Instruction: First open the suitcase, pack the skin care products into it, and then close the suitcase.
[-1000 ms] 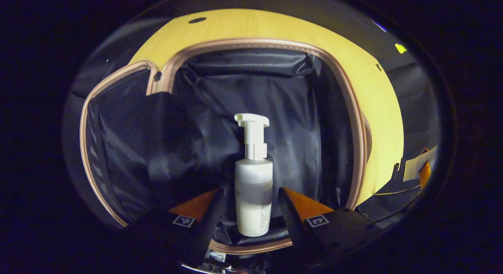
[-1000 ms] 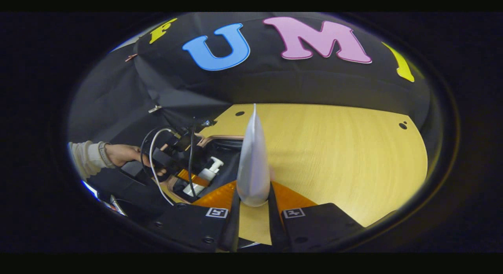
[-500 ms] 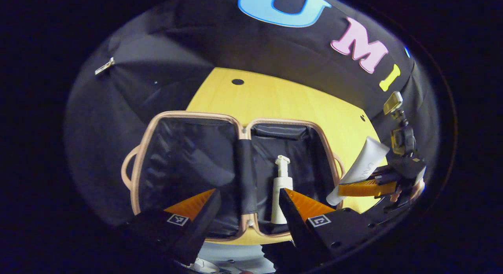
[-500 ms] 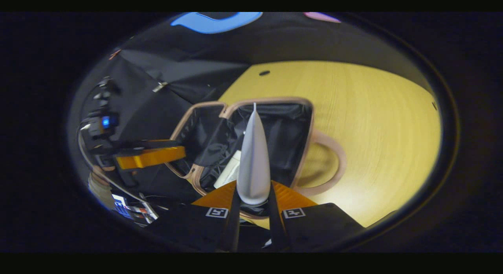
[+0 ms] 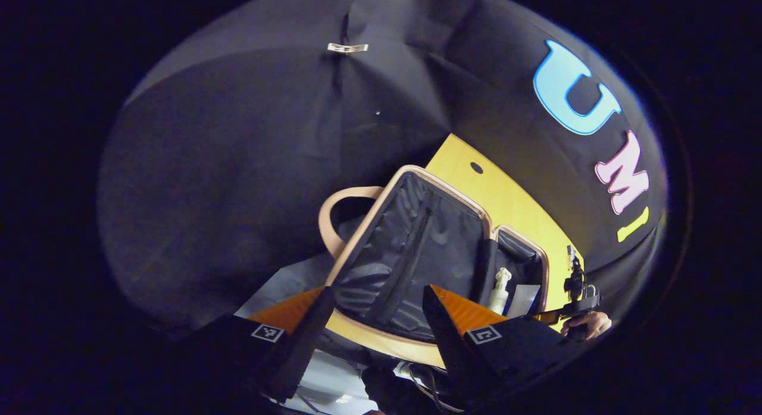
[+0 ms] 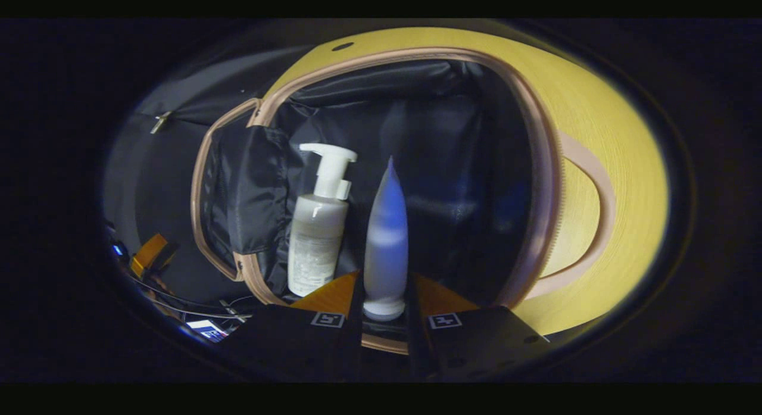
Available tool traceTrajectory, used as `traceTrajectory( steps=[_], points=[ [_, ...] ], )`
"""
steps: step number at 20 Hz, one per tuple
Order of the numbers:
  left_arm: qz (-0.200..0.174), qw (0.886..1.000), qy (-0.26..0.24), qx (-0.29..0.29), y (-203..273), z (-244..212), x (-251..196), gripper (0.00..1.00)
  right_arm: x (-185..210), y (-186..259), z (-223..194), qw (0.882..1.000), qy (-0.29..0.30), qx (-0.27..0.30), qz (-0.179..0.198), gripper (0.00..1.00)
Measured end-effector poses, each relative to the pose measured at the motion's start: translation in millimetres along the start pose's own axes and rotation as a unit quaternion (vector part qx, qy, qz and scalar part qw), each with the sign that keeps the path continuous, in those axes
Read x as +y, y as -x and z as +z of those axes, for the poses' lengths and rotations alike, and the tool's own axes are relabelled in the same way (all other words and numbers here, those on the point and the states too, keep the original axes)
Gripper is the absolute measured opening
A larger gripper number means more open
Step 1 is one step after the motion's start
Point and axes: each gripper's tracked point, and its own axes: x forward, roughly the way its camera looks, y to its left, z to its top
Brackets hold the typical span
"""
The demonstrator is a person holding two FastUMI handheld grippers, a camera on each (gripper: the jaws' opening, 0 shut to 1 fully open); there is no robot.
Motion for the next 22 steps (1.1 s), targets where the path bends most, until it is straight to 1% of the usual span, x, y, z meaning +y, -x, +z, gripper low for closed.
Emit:
traceTrajectory(
  steps=[1,2,3,4,5,6,7,8,9,10,12,13,14,15,16,17,18,19,21,22],
  points=[
    [0.009,1.000,0.008,-0.001,2,10,10,0.95,-2,3,1,1.000,-0.002,-0.008,-0.006,0.36],
    [0.017,1.000,0.015,-0.003,-7,15,17,0.95,2,10,2,1.000,-0.010,-0.020,0.004,0.37],
    [0.019,1.000,0.022,-0.006,-14,25,23,0.95,11,20,1,0.999,-0.021,-0.038,0.021,0.38],
    [0.018,0.999,0.027,-0.008,-22,37,32,0.95,25,36,5,0.996,-0.033,-0.059,0.053,0.37],
    [0.018,0.999,0.027,-0.010,-26,52,38,0.95,37,55,9,0.991,-0.036,-0.090,0.089,0.55],
    [0.020,0.999,0.024,-0.013,-31,57,39,0.95,59,69,17,0.982,-0.029,-0.124,0.143,0.72],
    [0.023,0.999,0.021,-0.014,-36,64,40,0.95,78,89,22,0.968,-0.020,-0.158,0.195,0.90],
    [0.026,0.999,0.020,-0.010,-44,69,43,0.95,93,114,24,0.956,-0.017,-0.183,0.231,0.90],
    [0.030,0.999,0.021,-0.004,-54,76,46,0.95,100,143,23,0.947,-0.012,-0.199,0.253,0.88],
    [0.033,0.999,0.024,-0.001,-66,83,50,0.95,98,162,25,0.942,-0.006,-0.216,0.258,0.97],
    [0.029,0.999,0.026,0.019,-90,90,54,0.95,82,187,24,0.936,0.006,-0.246,0.250,0.97],
    [0.039,0.998,0.027,0.030,-106,94,62,0.95,73,199,20,0.935,0.004,-0.252,0.250,0.97],
    [0.058,0.997,0.034,0.043,-120,94,72,0.95,65,206,16,0.933,-0.003,-0.254,0.253,0.96],
    [0.076,0.994,0.048,0.055,-131,93,82,0.95,56,209,14,0.933,-0.012,-0.259,0.252,0.97],
    [0.081,0.993,0.065,0.064,-142,89,86,0.95,42,207,13,0.934,-0.018,-0.264,0.241,1.00],
    [0.078,0.991,0.078,0.077,-150,84,86,0.95,31,199,11,0.937,-0.023,-0.265,0.225,0.97],
    [0.076,0.990,0.083,0.087,-155,78,86,0.95,21,194,7,0.939,-0.029,-0.264,0.216,0.97],
    [0.082,0.989,0.076,0.096,-161,73,89,0.95,17,195,1,0.940,-0.038,-0.259,0.218,0.97],
    [0.106,0.986,0.053,0.116,-173,60,94,0.95,16,194,-5,0.937,-0.066,-0.250,0.234,0.97],
    [0.093,0.987,0.054,0.118,-176,57,89,0.95,15,191,-7,0.937,-0.075,-0.247,0.236,0.97]
  ],
)
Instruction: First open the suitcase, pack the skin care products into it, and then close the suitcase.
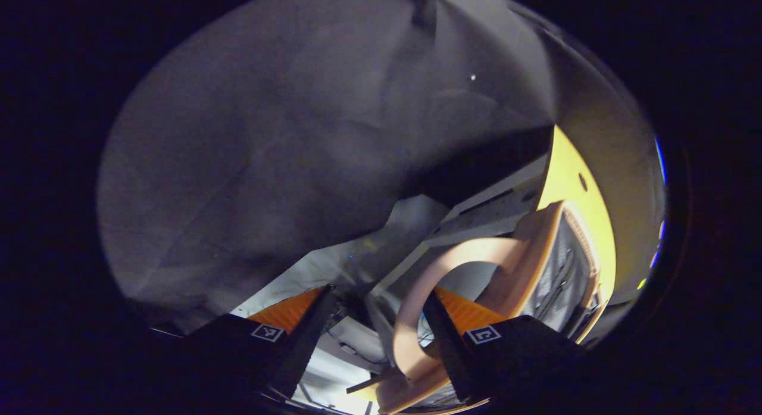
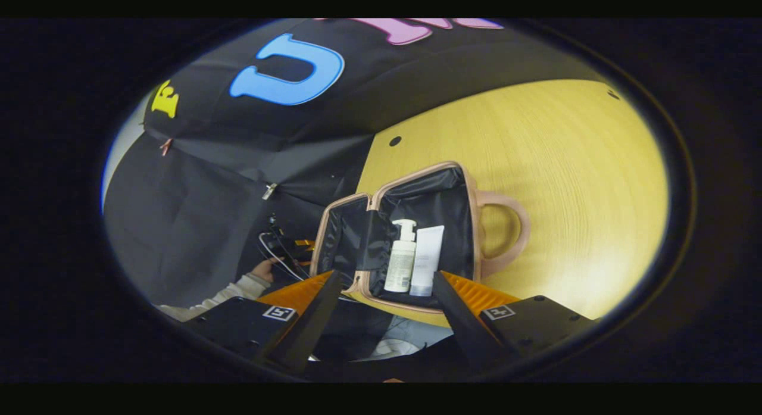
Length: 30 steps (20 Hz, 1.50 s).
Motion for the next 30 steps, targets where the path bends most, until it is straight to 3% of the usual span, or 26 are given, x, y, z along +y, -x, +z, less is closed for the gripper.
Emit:
traceTrajectory(
  steps=[1,4,7,8,11,15,18,22,25,30],
  points=[
    [-0.030,0.999,0.014,-0.007,-2,3,-14,0.94,-2,-1,-4,1.000,-0.002,-0.001,0.000,0.97],
    [-0.017,1.000,-0.013,-0.023,7,4,-18,0.22,8,0,-9,1.000,0.003,-0.006,0.011,1.00],
    [-0.016,0.997,-0.052,-0.051,33,16,-33,0.18,15,4,-9,1.000,0.007,-0.010,0.021,0.97],
    [-0.016,0.995,-0.076,-0.063,42,18,-40,0.22,18,5,-9,1.000,0.010,-0.014,0.026,0.97],
    [-0.015,0.984,-0.143,-0.105,88,27,-64,0.14,31,10,-13,0.998,0.037,-0.017,0.048,0.97],
    [-0.052,0.973,-0.160,-0.159,164,30,-111,0.10,33,25,-18,0.995,0.086,-0.016,0.056,0.97],
    [-0.083,0.961,-0.179,-0.193,217,16,-159,0.10,26,62,-9,0.993,0.085,-0.028,0.078,0.97],
    [-0.122,0.942,-0.225,-0.219,279,-27,-230,0.10,-1,105,3,0.991,0.096,-0.047,0.074,0.97],
    [-0.183,0.930,-0.235,-0.218,308,-75,-287,0.10,-20,141,11,0.991,0.101,-0.058,0.072,0.97],
    [-0.259,0.901,-0.298,-0.180,285,-181,-394,0.10,-58,190,23,0.991,0.084,-0.086,0.063,0.97]
  ],
)
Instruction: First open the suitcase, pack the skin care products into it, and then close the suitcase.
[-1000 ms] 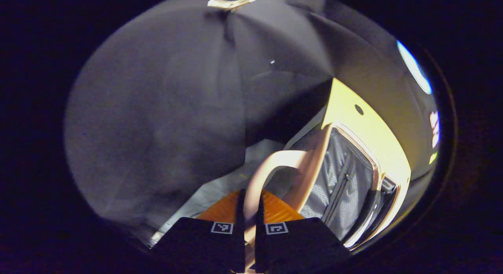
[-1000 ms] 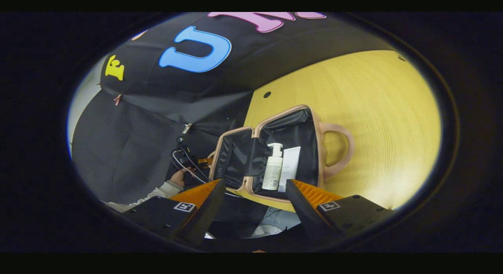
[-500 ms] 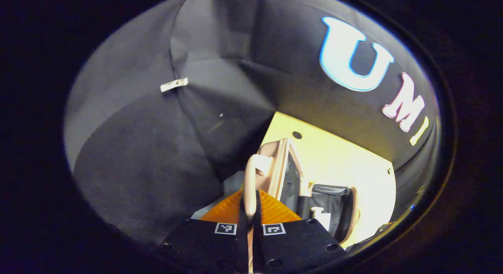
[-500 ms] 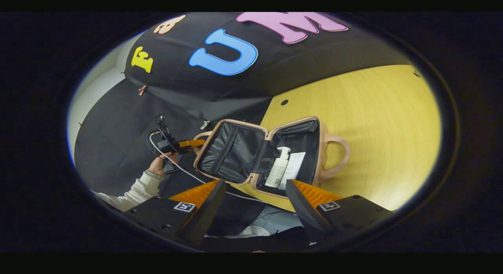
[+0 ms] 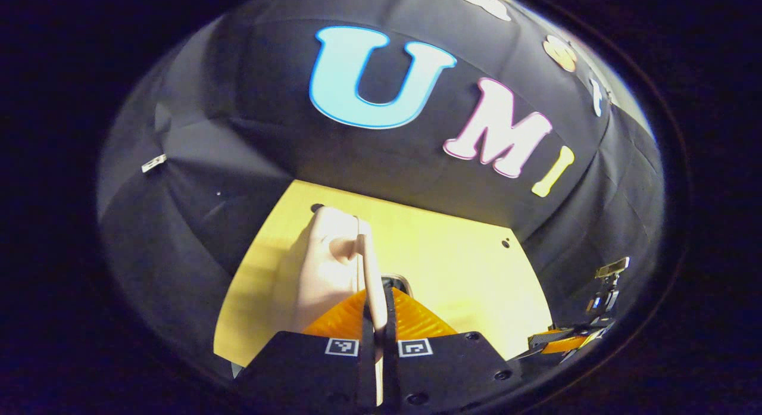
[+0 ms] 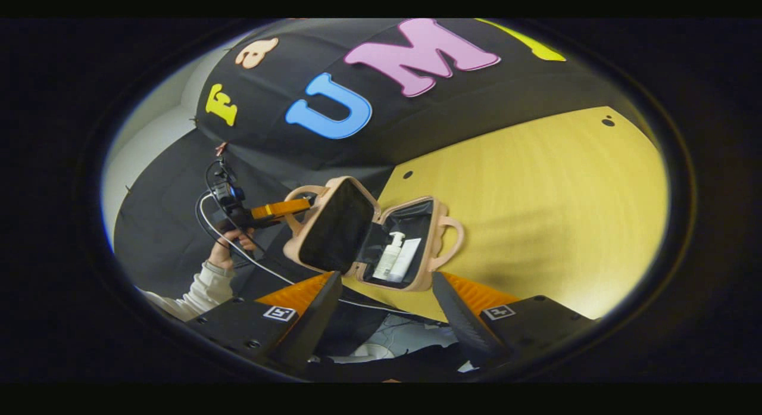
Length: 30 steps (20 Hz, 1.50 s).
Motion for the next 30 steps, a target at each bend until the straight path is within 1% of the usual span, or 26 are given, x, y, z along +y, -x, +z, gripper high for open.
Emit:
traceTrajectory(
  steps=[2,5,7,10,11,12,13,14,15,16,17,18,19,20,21,22,23,24,25,28,30],
  points=[
    [-0.023,0.999,0.002,0.026,-33,-28,-31,0.10,-10,19,6,1.000,-0.003,-0.009,-0.013,0.97],
    [-0.028,0.997,-0.007,0.072,-83,-71,-67,0.10,-34,50,11,0.999,-0.008,-0.023,-0.033,0.97],
    [-0.014,0.994,-0.034,0.105,-113,-96,-77,0.10,-51,69,14,0.998,-0.015,-0.038,-0.049,0.97],
    [0.013,0.984,-0.075,0.163,-145,-148,-82,0.10,-75,91,18,0.994,-0.042,-0.064,-0.075,0.97],
    [0.020,0.980,-0.088,0.177,-153,-162,-81,0.10,-84,96,13,0.992,-0.051,-0.073,-0.086,0.97],
    [0.023,0.977,-0.104,0.186,-158,-171,-80,0.10,-91,101,9,0.991,-0.057,-0.079,-0.094,0.87],
    [0.026,0.975,-0.122,0.185,-162,-173,-80,0.11,-93,106,6,0.990,-0.061,-0.085,-0.098,0.87],
    [0.031,0.972,-0.140,0.187,-161,-175,-81,0.12,-94,108,6,0.989,-0.064,-0.089,-0.101,0.97],
    [0.037,0.968,-0.156,0.190,-161,-176,-80,0.13,-96,109,6,0.988,-0.068,-0.093,-0.103,0.97],
    [0.040,0.966,-0.165,0.193,-160,-176,-81,0.17,-98,108,7,0.987,-0.070,-0.096,-0.106,0.97],
    [0.041,0.966,-0.169,0.191,-159,-175,-83,0.25,-100,108,7,0.987,-0.071,-0.100,-0.107,0.87],
    [0.043,0.967,-0.172,0.184,-161,-172,-84,0.27,-99,107,10,0.986,-0.070,-0.103,-0.109,0.87],
    [0.045,0.969,-0.175,0.168,-159,-168,-85,0.32,-97,106,14,0.986,-0.065,-0.107,-0.110,0.97],
    [0.041,0.971,-0.178,0.155,-156,-165,-92,0.45,-95,105,18,0.986,-0.057,-0.110,-0.113,0.97],
    [0.043,0.971,-0.186,0.142,-149,-162,-96,0.60,-97,104,21,0.985,-0.045,-0.113,-0.120,0.97],
    [0.046,0.972,-0.198,0.121,-142,-153,-98,0.90,-100,105,27,0.983,-0.024,-0.120,-0.137,0.97],
    [0.049,0.972,-0.212,0.089,-132,-137,-103,0.96,-106,107,34,0.979,0.005,-0.129,-0.158,0.97],
    [0.050,0.971,-0.225,0.055,-122,-119,-110,0.97,-108,111,44,0.974,0.035,-0.138,-0.176,0.97],
    [0.049,0.971,-0.233,0.023,-109,-99,-122,0.97,-106,113,56,0.970,0.058,-0.149,-0.186,0.97],
    [0.037,0.969,-0.237,-0.063,-60,-48,-163,0.98,-84,120,93,0.956,0.120,-0.182,-0.196,0.97],
    [0.027,0.963,-0.242,-0.117,-28,-20,-189,0.98,-62,127,120,0.943,0.168,-0.208,-0.198,0.97]
  ],
)
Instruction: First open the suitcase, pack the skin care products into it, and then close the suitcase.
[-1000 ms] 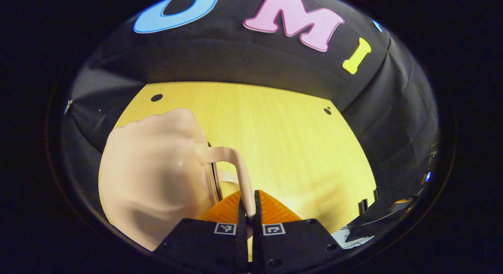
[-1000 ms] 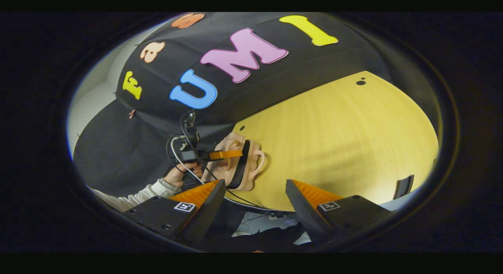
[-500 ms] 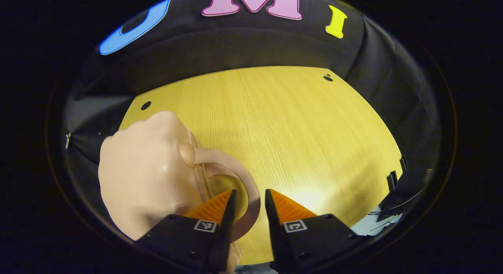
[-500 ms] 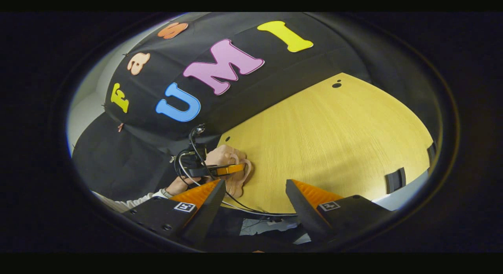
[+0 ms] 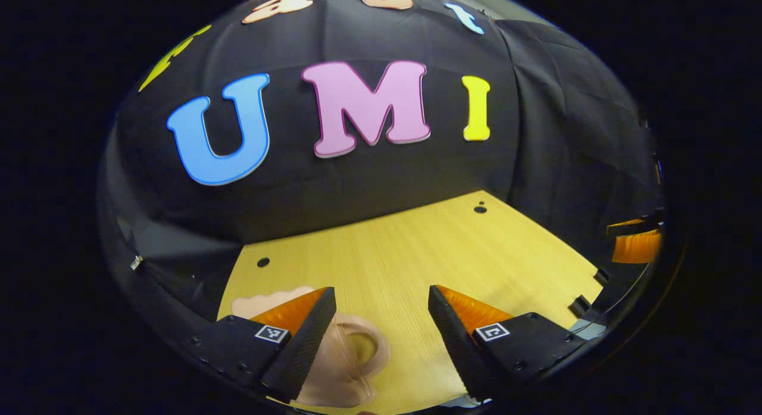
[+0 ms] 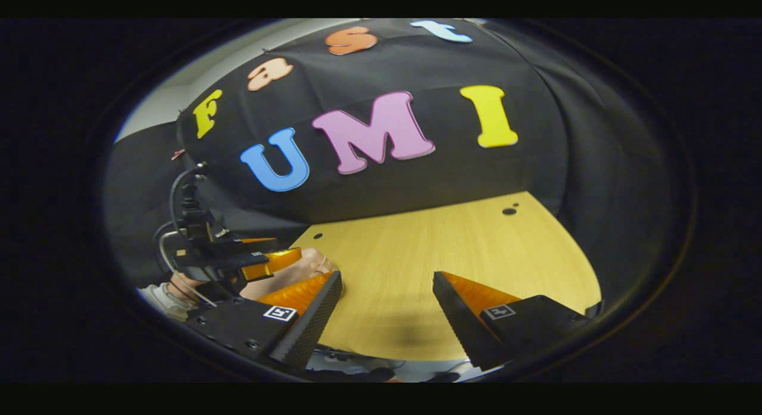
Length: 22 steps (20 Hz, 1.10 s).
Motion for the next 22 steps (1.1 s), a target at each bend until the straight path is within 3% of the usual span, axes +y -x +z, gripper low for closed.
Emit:
traceTrajectory(
  steps=[5,10,17,21,22],
  points=[
    [0.014,0.992,0.014,-0.126,73,97,-11,0.98,26,12,87,0.990,0.095,-0.102,-0.004,0.97],
    [0.043,0.975,0.057,-0.212,121,136,-11,0.97,48,42,154,0.975,0.115,-0.190,-0.018,0.97],
    [0.069,0.976,0.049,-0.200,130,146,-10,0.98,52,73,205,0.949,0.138,-0.280,-0.042,0.98],
    [0.059,0.976,0.055,-0.202,130,151,-19,0.97,50,78,209,0.946,0.148,-0.284,-0.049,1.00],
    [0.058,0.976,0.058,-0.202,129,153,-19,0.97,48,78,209,0.945,0.153,-0.284,-0.051,0.96]
  ],
)
